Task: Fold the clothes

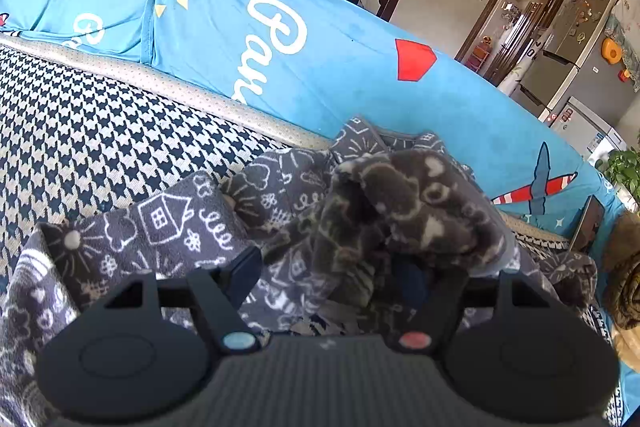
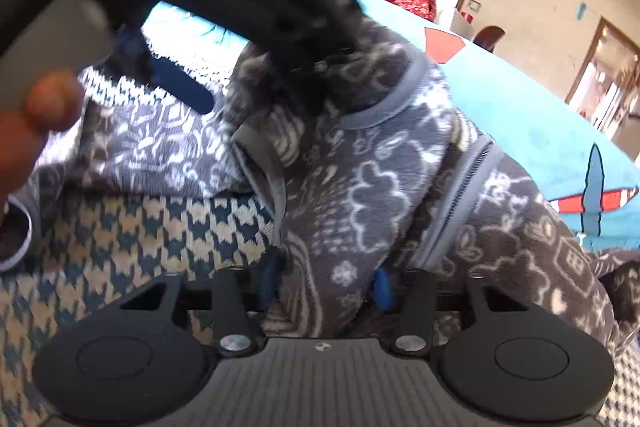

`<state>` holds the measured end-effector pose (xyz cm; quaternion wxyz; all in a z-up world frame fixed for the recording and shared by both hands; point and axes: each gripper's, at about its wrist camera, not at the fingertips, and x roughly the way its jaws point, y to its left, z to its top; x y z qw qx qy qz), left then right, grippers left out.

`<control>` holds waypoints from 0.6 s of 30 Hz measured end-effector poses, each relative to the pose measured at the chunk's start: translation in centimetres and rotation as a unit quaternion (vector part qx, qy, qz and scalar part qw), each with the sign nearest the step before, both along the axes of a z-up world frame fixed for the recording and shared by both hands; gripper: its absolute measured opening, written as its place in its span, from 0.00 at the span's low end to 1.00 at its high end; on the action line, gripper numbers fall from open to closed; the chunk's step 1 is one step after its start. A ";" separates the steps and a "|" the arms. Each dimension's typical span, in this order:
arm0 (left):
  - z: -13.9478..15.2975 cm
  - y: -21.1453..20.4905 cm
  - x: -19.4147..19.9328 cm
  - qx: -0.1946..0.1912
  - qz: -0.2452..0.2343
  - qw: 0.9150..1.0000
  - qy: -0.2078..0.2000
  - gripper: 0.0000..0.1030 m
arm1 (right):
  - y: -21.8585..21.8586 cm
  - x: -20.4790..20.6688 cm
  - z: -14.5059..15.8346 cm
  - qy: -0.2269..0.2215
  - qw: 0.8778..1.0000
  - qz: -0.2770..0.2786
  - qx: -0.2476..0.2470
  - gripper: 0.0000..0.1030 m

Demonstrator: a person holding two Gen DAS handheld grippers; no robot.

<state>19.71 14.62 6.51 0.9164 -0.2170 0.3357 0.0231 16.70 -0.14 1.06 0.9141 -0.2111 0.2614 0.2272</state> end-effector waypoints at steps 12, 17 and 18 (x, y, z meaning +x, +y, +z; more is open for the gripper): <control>2.0 2.5 -3.9 -0.013 0.029 0.998 -0.053 0.86 | -5.4 -0.3 6.6 0.031 0.986 -0.010 0.166 0.18; 2.2 2.9 -6.2 0.005 0.020 0.998 -0.057 0.88 | -7.1 -1.3 9.3 0.015 0.977 -0.010 0.213 0.18; 2.0 2.8 -6.7 0.014 0.015 0.998 -0.053 0.88 | -7.6 -1.5 9.8 0.015 0.975 -0.009 0.222 0.18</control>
